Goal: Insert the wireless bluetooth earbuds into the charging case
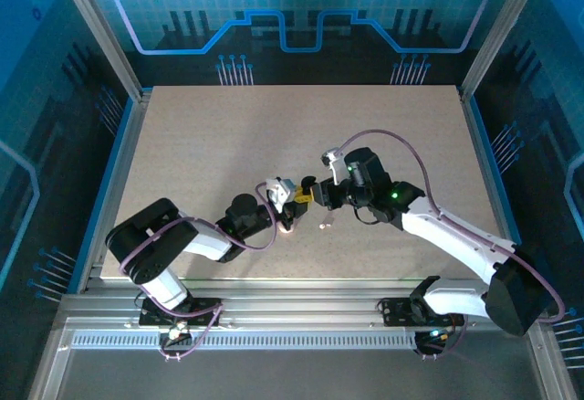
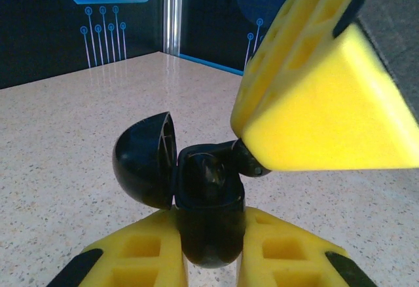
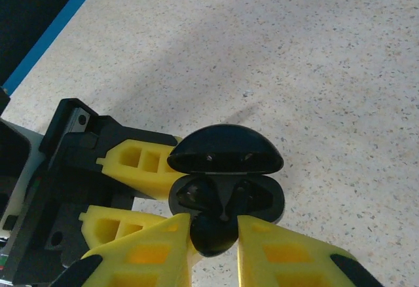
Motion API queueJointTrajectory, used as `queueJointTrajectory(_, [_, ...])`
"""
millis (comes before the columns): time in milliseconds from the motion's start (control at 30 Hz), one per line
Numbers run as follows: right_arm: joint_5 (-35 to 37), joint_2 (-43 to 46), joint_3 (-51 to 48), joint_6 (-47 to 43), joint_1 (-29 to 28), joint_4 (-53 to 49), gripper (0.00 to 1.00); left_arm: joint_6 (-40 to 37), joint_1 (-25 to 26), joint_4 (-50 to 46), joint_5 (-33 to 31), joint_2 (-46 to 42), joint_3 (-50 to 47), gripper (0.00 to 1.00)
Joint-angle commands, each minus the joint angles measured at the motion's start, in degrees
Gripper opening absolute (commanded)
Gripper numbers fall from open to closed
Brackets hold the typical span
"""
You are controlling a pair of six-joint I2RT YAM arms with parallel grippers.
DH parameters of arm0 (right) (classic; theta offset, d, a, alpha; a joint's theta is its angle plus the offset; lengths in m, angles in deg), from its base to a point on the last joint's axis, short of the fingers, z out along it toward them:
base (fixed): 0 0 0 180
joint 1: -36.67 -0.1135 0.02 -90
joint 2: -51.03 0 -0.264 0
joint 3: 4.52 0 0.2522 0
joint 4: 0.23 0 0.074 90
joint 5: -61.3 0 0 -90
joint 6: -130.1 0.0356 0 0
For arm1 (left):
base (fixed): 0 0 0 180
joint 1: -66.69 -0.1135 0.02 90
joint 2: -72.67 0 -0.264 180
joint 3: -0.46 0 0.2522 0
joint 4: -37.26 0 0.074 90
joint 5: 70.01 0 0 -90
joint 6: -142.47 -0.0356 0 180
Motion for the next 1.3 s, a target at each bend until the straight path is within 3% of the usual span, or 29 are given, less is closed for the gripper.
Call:
queueJointTrajectory(0, [-4.8,-0.6,1.6,-2.7,0.3,-1.9,0.22,-1.4,0.4,4.2,3.7,-1.8,-0.2,0.08])
queueJointTrajectory(867, [-18.5,-2.0,8.5,-9.4,9.1,-12.5,0.22,-6.0,0.4,-0.6,6.2,-3.7,-0.6,0.08])
queueJointTrajectory(1033, [-19.5,-0.9,8.8,-9.2,9.2,-10.8,0.27,-5.8,0.4,-0.6,5.8,-3.6,-0.6,0.08])
queueJointTrajectory(1267, [-15.8,4.3,6.8,-8.7,9.2,-10.8,0.42,-6.0,0.4,-1.0,5.8,-4.3,-0.7,0.08])
